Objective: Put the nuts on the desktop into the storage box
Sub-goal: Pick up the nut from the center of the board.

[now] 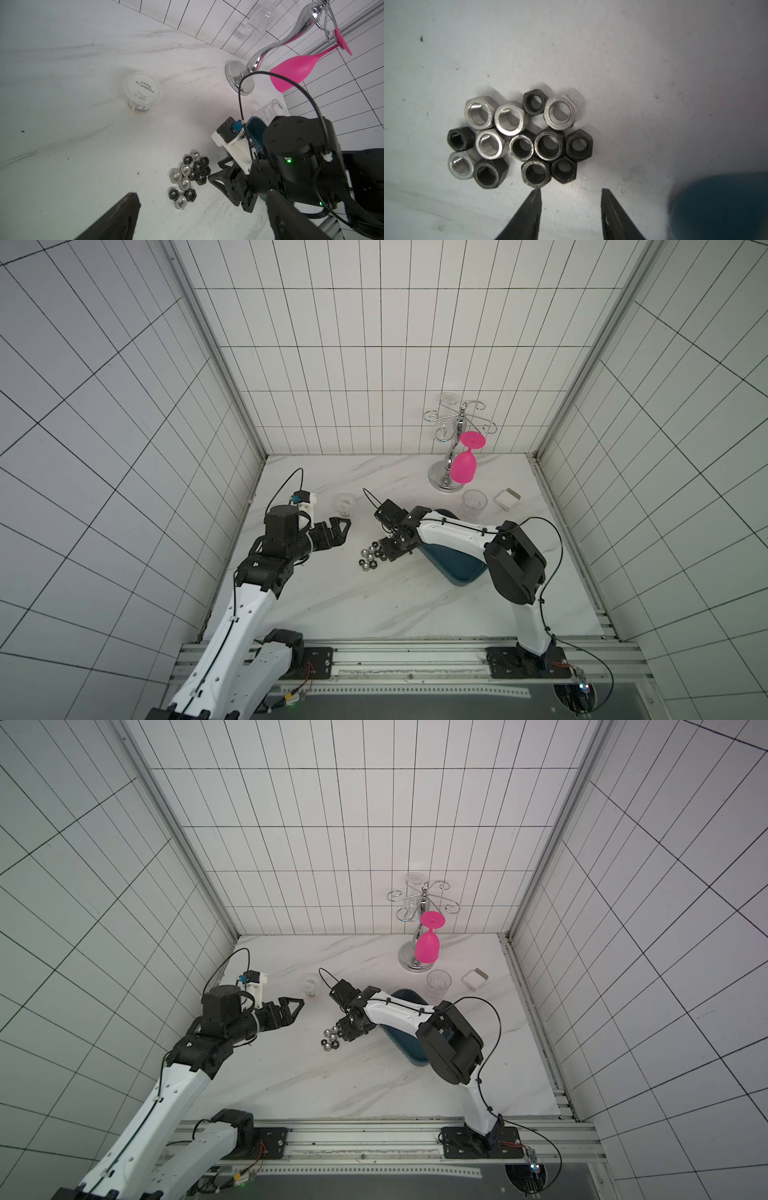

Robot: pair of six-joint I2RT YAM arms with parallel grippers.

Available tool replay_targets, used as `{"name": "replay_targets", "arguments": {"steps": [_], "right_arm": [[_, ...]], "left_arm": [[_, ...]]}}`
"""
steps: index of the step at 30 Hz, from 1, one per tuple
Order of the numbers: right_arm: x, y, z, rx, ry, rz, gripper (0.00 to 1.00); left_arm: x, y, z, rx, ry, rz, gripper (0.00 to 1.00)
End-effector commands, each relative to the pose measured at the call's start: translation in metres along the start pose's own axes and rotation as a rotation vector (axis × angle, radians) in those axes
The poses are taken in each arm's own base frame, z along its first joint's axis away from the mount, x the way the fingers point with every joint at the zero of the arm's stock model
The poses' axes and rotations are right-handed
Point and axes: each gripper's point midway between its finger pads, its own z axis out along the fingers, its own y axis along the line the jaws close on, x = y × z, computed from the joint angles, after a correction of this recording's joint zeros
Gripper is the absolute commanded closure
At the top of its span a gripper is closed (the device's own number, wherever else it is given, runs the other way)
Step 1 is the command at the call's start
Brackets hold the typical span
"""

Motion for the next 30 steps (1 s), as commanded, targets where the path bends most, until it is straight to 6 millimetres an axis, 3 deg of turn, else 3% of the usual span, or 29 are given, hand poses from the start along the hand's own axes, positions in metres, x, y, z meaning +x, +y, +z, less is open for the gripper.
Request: {"name": "replay_targets", "arguments": {"steps": [1,12,21,30], "right_arm": [[0.004,0.000,0.006,0.016,0.031,-0.011,0.51],[0.014,-0.002,0.013,0.016,0.059,-0.013,0.54],[0.020,-0.001,0.012,-0.001,0.054,-0.014,0.55],[0.025,-0.001,-0.028,-0.031,-0.019,-0.004,0.54]], "left_arm": [[0.004,-0.001,0.001,0.010,0.040,0.027,0.01],[0.019,-0.003,0.012,0.063,0.151,-0.001,0.01],[0.019,0.003,0.012,0.041,0.166,-0.004,0.01],[0.017,0.004,0.012,0.033,0.162,-0.003,0.01]]}}
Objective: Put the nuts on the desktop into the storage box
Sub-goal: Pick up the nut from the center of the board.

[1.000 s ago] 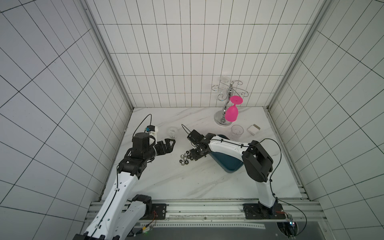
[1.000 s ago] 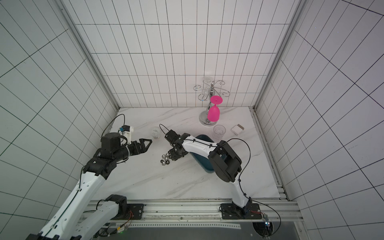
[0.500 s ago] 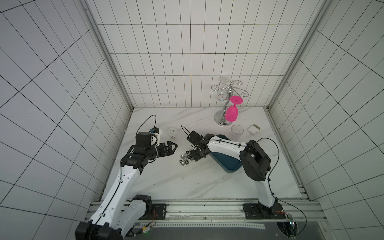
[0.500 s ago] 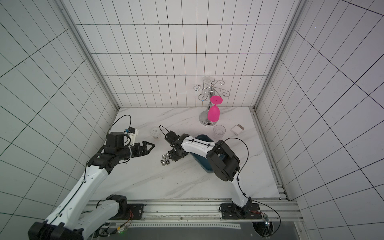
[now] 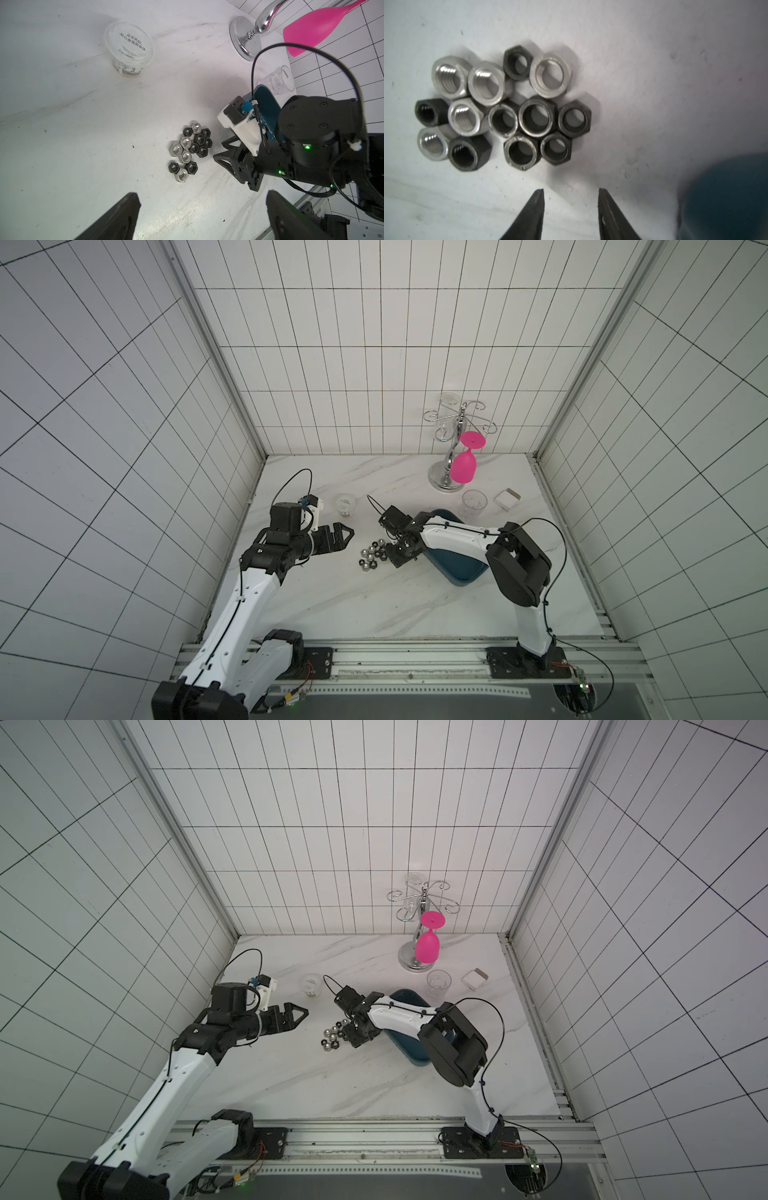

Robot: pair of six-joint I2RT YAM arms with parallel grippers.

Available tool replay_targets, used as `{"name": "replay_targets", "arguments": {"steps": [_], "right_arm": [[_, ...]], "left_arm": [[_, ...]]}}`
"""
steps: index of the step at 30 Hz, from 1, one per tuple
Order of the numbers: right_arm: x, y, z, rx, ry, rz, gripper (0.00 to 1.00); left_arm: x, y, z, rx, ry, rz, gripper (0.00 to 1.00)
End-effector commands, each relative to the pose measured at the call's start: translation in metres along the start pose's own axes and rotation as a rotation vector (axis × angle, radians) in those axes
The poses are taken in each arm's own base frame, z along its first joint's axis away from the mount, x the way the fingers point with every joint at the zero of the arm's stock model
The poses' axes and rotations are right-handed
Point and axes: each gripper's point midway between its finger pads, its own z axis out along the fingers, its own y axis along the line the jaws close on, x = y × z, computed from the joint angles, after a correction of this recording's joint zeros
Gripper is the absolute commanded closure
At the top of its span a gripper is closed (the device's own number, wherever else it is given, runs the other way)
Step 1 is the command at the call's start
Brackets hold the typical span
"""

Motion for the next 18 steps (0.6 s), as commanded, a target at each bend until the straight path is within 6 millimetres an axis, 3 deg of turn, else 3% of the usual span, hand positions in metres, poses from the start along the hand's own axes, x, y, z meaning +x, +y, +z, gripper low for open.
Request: {"name": "replay_targets", "arguments": {"steps": [1,12,18], "right_arm": [[-0.001,0.002,-0.023,-0.014,-0.042,-0.003,0.54],[-0.004,0.004,0.013,0.000,0.023,-0.039,0.54],[-0.013,0.009,0.024,-0.012,0.025,-0.045,0.54]], "left_arm": [[-0.010,-0.005,-0.003,0.011,-0.021,0.021,0.01],[-0.012,-0.007,-0.004,0.019,-0.023,0.016,0.01],[-0.014,-0.007,-0.007,0.010,-0.025,0.020,0.01]]}}
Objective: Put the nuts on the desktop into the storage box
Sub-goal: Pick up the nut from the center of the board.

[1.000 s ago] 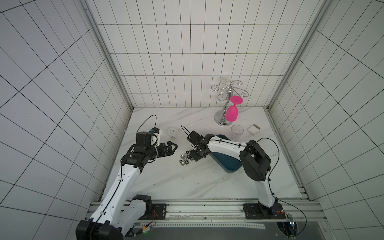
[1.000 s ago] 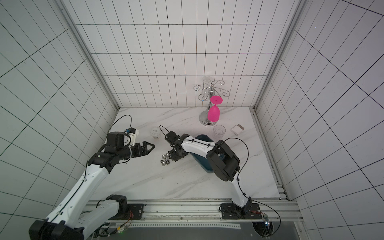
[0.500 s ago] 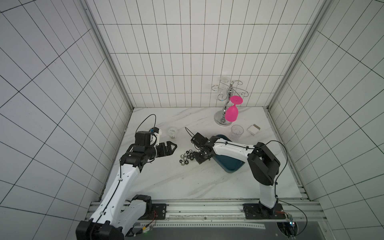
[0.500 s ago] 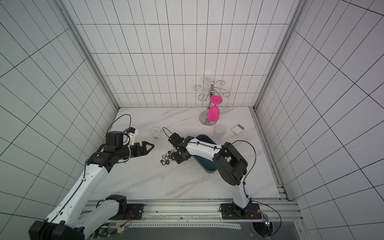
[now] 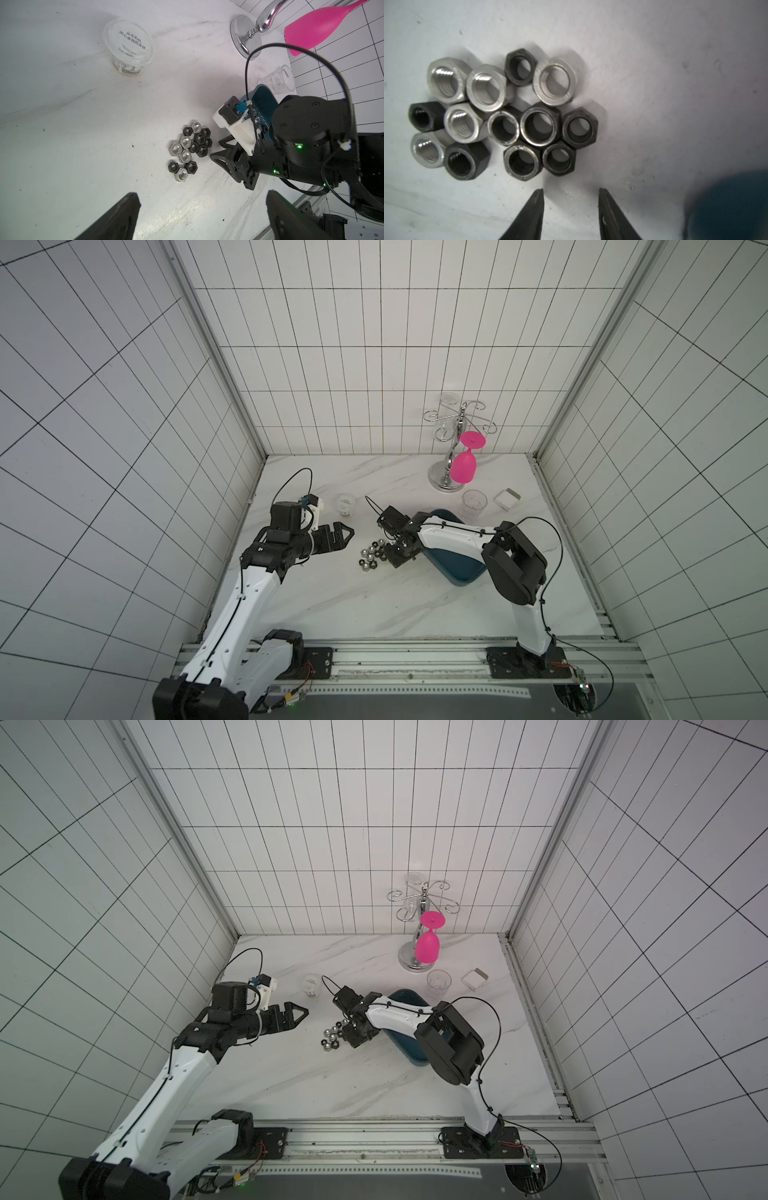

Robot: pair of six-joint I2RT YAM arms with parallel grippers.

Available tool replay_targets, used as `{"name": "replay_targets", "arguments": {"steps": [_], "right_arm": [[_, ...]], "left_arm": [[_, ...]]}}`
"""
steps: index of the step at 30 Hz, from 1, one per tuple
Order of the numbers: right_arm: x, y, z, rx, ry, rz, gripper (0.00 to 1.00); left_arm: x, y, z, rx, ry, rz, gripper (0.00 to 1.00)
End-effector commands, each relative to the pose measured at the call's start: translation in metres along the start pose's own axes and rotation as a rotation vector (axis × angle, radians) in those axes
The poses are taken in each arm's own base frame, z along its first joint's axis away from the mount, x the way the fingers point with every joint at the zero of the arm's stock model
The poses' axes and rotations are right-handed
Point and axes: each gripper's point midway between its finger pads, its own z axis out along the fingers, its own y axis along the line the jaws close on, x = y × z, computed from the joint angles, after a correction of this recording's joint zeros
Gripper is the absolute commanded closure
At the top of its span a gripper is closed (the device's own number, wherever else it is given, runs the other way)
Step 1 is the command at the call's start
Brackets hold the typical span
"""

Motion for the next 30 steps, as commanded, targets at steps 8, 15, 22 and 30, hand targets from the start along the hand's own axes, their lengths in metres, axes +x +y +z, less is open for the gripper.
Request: {"name": "replay_targets", "arguments": {"steps": [8,15,22,30], "right_arm": [[-0.017,0.010,0.016,-0.015,0.016,-0.027,0.55],[-0.022,0.011,0.007,-0.008,-0.004,-0.024,0.80],[-0.038,0.003,-0.064,0.003,-0.167,0.020,0.82],[-0.004,-0.074,-0.120,0.074,-0.224,0.238,0.82]], "left_arm": [[-0.010,-0.003,-0.009,-0.005,-0.025,0.032,0.02],[-0.009,-0.001,-0.011,-0.006,-0.031,0.028,0.01],[-0.012,-0.009,-0.006,0.051,-0.026,0.021,0.02],[-0.014,-0.030,0.008,0.138,-0.004,0.009,0.02]]}}
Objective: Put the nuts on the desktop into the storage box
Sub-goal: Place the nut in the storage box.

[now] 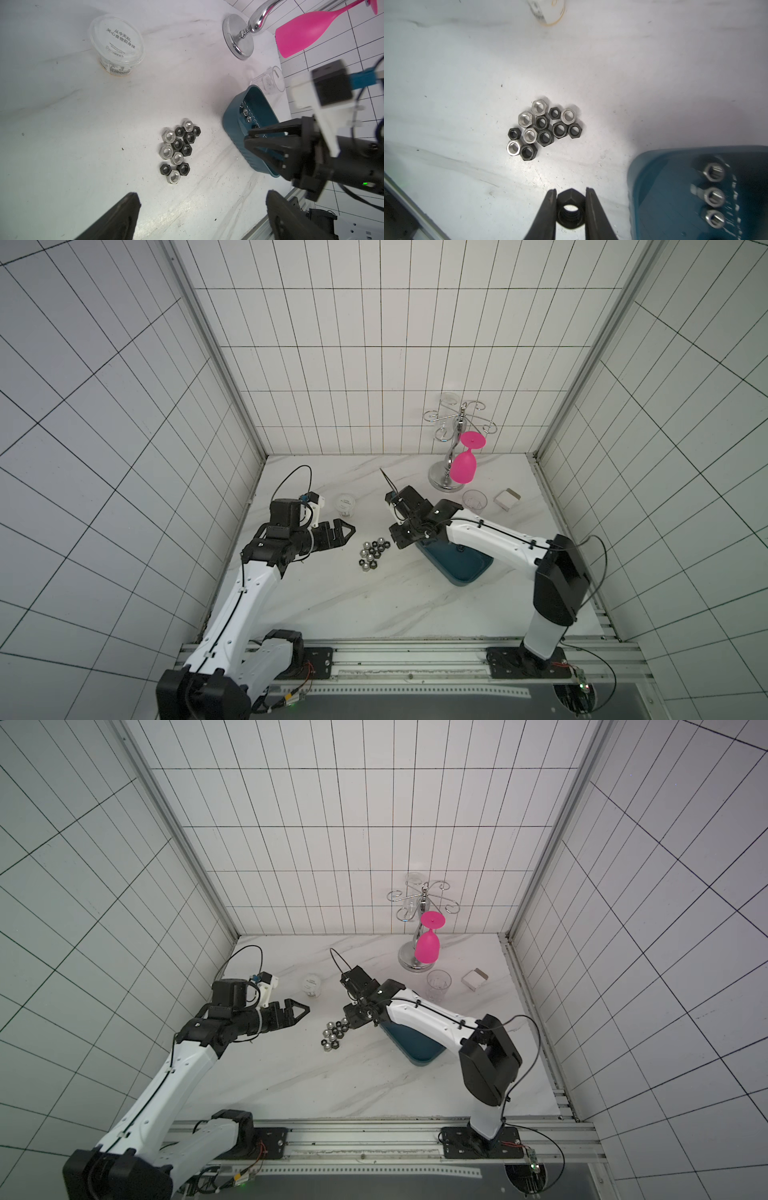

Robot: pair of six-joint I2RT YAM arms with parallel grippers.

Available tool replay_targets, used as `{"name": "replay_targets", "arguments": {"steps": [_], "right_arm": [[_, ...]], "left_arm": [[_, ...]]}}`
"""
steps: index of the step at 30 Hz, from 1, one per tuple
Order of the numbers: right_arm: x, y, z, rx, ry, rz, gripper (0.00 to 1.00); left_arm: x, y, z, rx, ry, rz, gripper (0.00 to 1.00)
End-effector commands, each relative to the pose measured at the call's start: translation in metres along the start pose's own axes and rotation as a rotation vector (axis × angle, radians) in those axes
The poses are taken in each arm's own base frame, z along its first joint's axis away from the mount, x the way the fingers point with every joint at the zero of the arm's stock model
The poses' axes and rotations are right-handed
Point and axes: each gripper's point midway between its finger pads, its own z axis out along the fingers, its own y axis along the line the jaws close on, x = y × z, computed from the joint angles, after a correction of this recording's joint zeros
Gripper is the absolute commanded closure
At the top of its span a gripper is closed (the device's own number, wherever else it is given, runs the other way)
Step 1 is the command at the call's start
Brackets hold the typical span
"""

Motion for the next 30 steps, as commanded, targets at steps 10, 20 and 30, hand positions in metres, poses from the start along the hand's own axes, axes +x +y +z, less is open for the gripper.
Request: {"name": "replay_targets", "arguments": {"steps": [10,20,30], "right_arm": [[0.107,-0.143,0.012,0.227,0.254,0.320,0.81],[0.110,-0.153,0.044,0.219,0.303,0.322,0.79],[0.102,-0.160,0.044,0.240,0.295,0.308,0.59]], "left_arm": [[0.001,-0.042,0.032,0.107,0.024,0.052,0.02],[-0.005,-0.042,0.032,0.082,0.029,0.066,0.02],[-0.007,-0.042,0.028,0.068,0.029,0.079,0.02]]}}
